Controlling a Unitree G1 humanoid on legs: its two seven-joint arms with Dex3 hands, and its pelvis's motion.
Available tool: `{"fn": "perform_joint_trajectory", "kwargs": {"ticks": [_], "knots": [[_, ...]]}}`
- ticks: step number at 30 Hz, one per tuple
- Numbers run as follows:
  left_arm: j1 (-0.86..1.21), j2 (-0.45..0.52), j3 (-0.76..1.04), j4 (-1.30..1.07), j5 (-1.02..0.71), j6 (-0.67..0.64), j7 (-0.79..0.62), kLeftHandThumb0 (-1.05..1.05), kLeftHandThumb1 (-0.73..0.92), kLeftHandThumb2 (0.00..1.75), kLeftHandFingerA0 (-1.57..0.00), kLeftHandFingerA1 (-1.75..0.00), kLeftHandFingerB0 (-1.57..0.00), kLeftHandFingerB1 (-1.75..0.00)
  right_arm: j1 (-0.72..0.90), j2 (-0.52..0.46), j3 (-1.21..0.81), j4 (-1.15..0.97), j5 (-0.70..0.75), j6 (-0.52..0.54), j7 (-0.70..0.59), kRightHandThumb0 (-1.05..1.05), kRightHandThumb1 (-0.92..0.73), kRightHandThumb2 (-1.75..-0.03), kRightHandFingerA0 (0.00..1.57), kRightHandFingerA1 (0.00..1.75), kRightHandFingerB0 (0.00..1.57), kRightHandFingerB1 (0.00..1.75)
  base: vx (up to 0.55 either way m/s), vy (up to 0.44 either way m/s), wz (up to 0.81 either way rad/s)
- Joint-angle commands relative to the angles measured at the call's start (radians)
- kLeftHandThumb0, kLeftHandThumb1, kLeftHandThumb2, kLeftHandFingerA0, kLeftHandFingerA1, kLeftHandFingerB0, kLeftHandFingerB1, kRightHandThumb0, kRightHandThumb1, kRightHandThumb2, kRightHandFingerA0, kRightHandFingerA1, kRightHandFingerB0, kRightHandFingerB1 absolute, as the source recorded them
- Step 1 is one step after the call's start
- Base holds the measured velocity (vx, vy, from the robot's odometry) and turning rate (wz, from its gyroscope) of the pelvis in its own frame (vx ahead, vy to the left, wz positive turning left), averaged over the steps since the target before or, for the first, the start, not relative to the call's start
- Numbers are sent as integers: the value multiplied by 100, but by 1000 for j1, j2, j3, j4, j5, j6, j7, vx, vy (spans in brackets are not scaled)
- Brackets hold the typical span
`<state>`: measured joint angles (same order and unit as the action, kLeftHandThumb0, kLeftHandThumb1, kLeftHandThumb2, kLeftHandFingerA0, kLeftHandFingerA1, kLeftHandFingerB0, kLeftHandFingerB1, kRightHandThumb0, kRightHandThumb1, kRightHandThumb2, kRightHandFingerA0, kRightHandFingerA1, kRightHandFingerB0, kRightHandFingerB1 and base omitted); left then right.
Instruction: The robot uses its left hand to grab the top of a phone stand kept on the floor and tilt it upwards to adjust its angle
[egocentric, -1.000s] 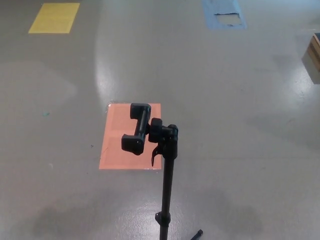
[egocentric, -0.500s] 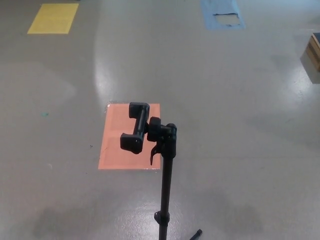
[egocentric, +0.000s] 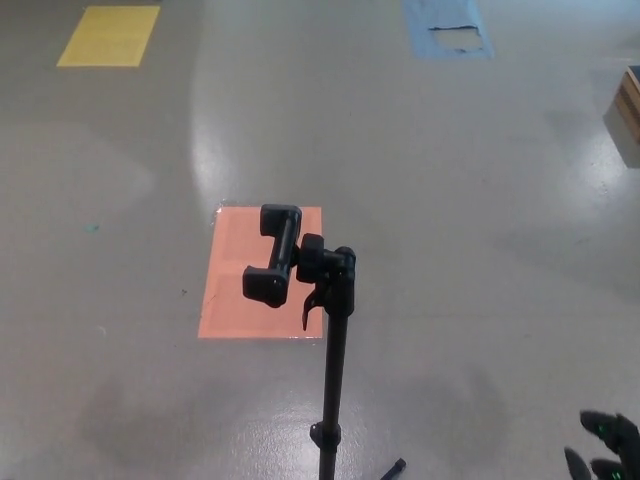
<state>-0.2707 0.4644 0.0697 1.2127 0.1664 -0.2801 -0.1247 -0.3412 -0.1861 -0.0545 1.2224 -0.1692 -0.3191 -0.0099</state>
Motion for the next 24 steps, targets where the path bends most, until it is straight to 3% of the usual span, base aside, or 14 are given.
{"fn": "perform_joint_trajectory", "kwargs": {"ticks": [1,9,15,16,17,18,19,20,21,24], "knots": [[-17,31,35,-116,-53,-239,-20,-73,78,64,-23,-30,-18,-28,-26,11,-7,-50,8,-173,-90,-36,-54,-111,0,49,0,49,0,0,0],[-20,48,38,-333,-82,-307,-102,-74,77,63,-24,-31,-17,-27,-52,25,-11,-86,22,-226,-70,-38,-50,-109,1,50,0,49,0,0,0],[-11,64,30,-514,-84,-261,-137,-77,76,63,-26,-31,-18,-28,-68,29,-19,-104,36,-246,-64,-37,-51,-110,1,49,0,49,0,0,0],[-9,67,30,-527,-85,-259,-141,-78,77,63,-26,-31,-18,-28,-70,29,-18,-106,34,-248,-68,-74,-85,-65,22,38,14,29,0,0,0],[-9,75,30,-561,-85,-257,-150,-79,63,90,-19,-40,-12,-38,-78,31,-15,-110,31,-256,-78,-73,-84,-65,23,39,15,30,0,0,0],[-9,80,30,-577,-86,-257,-155,-79,63,90,-19,-40,-12,-38,-82,33,-14,-112,29,-261,-83,-73,-84,-65,23,39,15,30,0,0,0],[-9,89,28,-613,-84,-255,-162,-78,76,63,-23,-29,-16,-28,-91,37,-12,-118,26,-271,-93,-74,-86,-66,23,37,17,29,0,0,0],[-7,93,27,-630,-82,-254,-165,-78,76,63,-23,-29,-16,-28,-94,39,-10,-121,24,-275,-98,-74,-86,-66,23,37,17,29,0,0,0],[-5,101,23,-657,-71,-260,-163,-37,40,100,0,-46,0,-47,-96,42,-5,-133,18,-292,-106,-71,-84,-65,23,36,18,29,0,0,0],[12,121,13,-732,-33,-263,-149,-37,40,100,0,-46,0,-47,-94,43,17,-159,-14,-345,-150,-69,-84,-65,25,35,21,31,0,0,0]]}}
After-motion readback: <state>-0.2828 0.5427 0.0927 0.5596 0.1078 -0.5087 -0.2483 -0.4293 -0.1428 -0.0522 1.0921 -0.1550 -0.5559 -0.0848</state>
